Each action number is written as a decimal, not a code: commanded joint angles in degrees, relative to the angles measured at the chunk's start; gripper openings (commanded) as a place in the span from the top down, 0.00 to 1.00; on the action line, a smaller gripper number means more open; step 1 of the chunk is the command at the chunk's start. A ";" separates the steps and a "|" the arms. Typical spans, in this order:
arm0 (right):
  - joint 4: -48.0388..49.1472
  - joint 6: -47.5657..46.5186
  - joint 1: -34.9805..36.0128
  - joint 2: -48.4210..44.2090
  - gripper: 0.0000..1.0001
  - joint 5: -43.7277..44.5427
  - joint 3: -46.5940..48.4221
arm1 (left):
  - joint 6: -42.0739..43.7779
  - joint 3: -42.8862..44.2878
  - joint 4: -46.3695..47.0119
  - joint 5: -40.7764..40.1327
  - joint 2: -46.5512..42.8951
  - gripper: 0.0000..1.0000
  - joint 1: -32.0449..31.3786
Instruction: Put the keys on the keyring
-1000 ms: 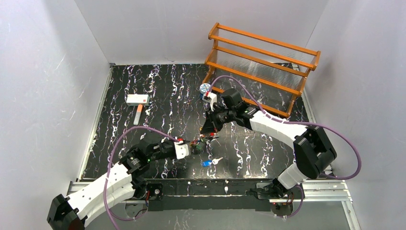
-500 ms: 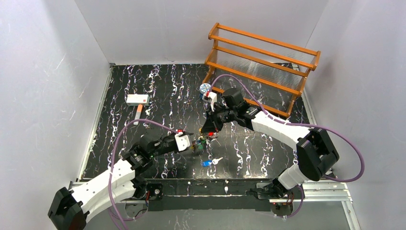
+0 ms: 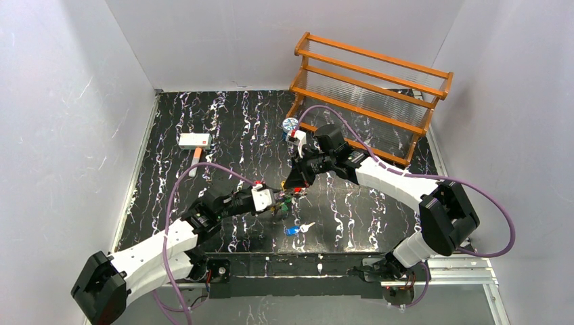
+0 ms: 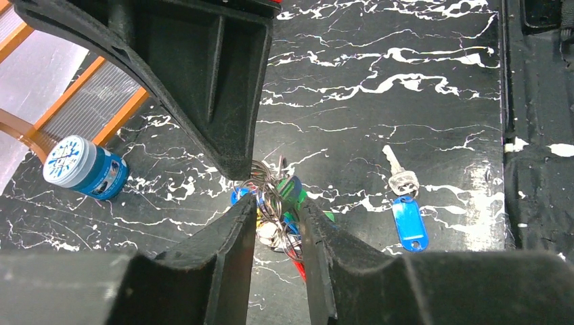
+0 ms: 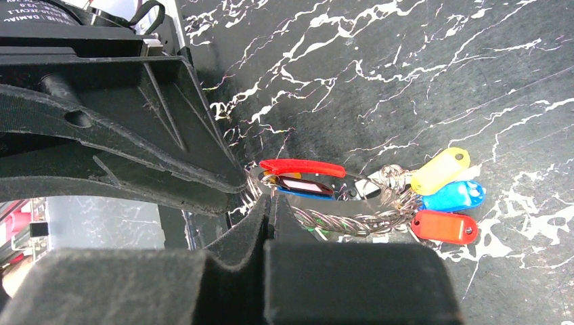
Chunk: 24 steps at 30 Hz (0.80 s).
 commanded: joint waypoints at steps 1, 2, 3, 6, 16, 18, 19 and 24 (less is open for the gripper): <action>2.34 -0.12 0.05 -1.10 0.99 -2.66 0.70 | -0.53 1.68 2.56 -1.48 1.05 0.71 -0.19; 2.39 -0.10 0.06 -1.05 0.99 -2.77 0.70 | -0.38 1.76 2.60 -1.98 1.47 0.71 -0.15; 2.40 -0.09 0.05 -1.01 0.99 -2.78 0.74 | -0.24 1.91 2.60 -2.40 1.92 0.71 -0.19; 2.50 0.12 0.04 -1.00 0.99 -2.83 0.76 | -0.01 2.27 2.60 -2.62 3.41 0.75 -0.19; 2.14 0.16 0.07 -0.67 0.99 -2.28 0.78 | 0.77 2.32 -0.68 -4.05 1.10 1.00 -0.15; 2.00 0.20 0.05 -0.53 0.99 -1.92 0.83 | -0.03 1.98 -1.09 -4.98 -0.04 1.00 -0.13; 1.97 0.18 0.08 -0.48 0.99 -1.93 0.89 | -0.50 1.70 -1.02 -5.25 -0.72 1.00 -0.14; 1.39 0.30 0.04 -0.13 0.99 -0.83 0.96 | -3.08 -0.81 0.24 -6.21 -4.98 1.00 -0.19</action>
